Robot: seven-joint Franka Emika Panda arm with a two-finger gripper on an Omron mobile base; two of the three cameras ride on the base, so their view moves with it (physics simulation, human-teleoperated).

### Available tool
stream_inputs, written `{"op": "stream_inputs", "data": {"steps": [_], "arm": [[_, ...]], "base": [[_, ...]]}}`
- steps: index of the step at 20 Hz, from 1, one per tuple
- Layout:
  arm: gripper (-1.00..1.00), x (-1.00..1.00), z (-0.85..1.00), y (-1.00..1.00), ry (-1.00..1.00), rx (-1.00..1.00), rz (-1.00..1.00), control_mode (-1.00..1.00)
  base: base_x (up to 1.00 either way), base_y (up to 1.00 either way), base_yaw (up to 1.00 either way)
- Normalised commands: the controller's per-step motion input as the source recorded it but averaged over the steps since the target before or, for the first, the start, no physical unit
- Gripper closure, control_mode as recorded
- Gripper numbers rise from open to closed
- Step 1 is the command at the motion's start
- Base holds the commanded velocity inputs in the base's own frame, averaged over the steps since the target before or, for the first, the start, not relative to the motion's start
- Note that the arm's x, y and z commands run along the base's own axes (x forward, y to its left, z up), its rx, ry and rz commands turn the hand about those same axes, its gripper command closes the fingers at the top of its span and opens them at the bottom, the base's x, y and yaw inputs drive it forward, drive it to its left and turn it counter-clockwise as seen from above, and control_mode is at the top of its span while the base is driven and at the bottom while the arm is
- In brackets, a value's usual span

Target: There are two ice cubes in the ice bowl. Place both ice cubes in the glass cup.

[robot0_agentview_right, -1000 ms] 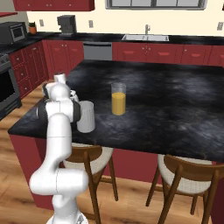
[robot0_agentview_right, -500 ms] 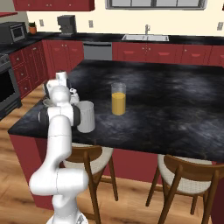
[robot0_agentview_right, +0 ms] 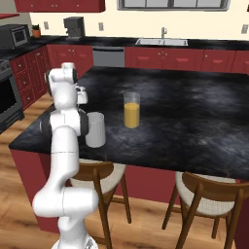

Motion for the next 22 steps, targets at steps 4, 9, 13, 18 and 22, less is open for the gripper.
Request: {"op": "stream_inputs", "data": {"steps": [4,9,13,18,22], "arm": [[1.00,-1.00,0.60,-0.81,-0.07,0.12,-0.11,-1.00],[1.00,-1.00,0.49,-0.78,-0.11,0.04,-0.16,-1.00],[1.00,-0.88,0.00,-0.56,-0.08,0.02,-0.17,-1.00],[1.00,-0.13,0.00,-0.12,-0.25,0.00,-0.06,-1.00],[1.00,0.01,0.00,-0.12,-0.27,0.00,-0.11,-1.00]], "base": [[0.00,0.00,0.00],[0.00,0.00,0.00],[0.00,0.00,0.00],[0.00,0.00,0.00],[0.00,0.00,0.00]]}}
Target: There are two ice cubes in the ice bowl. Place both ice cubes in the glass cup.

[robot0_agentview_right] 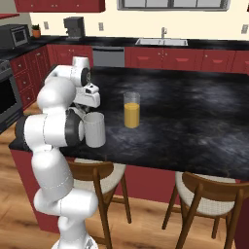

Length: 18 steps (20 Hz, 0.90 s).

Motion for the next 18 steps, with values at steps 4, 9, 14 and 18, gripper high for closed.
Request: {"op": "stream_inputs", "data": {"steps": [4,9,14,18], "arm": [[1.00,0.12,0.00,-0.02,-0.02,0.00,-0.02,-1.00],[1.00,0.33,0.00,-0.01,0.01,0.00,0.00,-1.00],[1.00,0.23,0.00,-0.09,0.00,0.00,0.00,-1.00],[1.00,0.02,-0.03,-0.36,0.00,0.00,0.00,-1.00]], "base": [[0.00,0.00,0.00],[0.00,0.00,0.00],[0.00,0.00,0.00],[0.00,0.00,0.00]]}}
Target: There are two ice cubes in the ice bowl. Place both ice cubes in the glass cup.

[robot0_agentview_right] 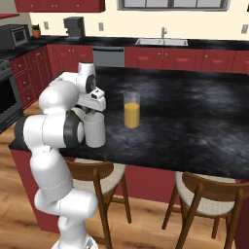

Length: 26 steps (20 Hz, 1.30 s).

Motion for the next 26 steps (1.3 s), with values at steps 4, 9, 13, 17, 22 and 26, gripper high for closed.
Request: {"op": "stream_inputs", "data": {"steps": [4,9,13,17,22,26], "arm": [[1.00,-0.05,0.00,-0.10,0.00,0.00,0.00,-1.00],[1.00,-0.02,-0.19,0.06,0.00,-0.03,0.00,-1.00],[1.00,0.00,-0.22,0.00,0.00,-0.02,0.00,-1.00],[1.00,0.00,-0.12,0.00,0.00,0.00,0.00,-1.00],[1.00,0.14,-0.01,0.00,0.00,0.00,0.00,-1.00],[1.00,0.20,0.00,0.00,0.00,0.00,0.00,-1.00]], "base": [[0.00,0.00,0.00],[0.00,0.00,0.00],[0.00,0.00,0.00],[0.00,0.00,0.00],[0.00,0.00,0.00],[0.00,0.00,0.00]]}}
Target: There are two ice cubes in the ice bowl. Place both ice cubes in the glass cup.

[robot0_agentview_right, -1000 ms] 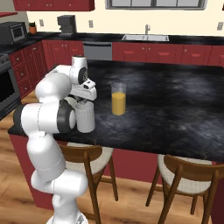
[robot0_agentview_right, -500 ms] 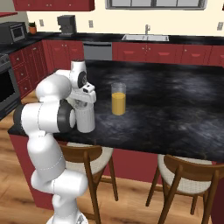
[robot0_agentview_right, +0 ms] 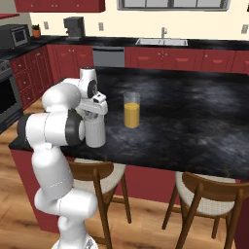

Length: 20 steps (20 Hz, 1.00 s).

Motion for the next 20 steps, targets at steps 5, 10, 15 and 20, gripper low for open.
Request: {"op": "stream_inputs", "data": {"steps": [5,10,15,20], "arm": [[1.00,0.05,-0.10,0.00,0.00,0.00,0.00,-1.00],[-1.00,0.00,-0.03,0.00,-0.01,0.00,0.00,-1.00],[-1.00,0.00,0.33,0.00,-0.10,0.00,0.00,-1.00],[-1.00,-0.39,0.25,0.11,-0.05,0.00,0.00,-1.00]], "base": [[0.00,0.00,0.00],[0.00,0.00,0.00],[0.00,0.00,0.00],[0.00,0.00,0.00]]}}
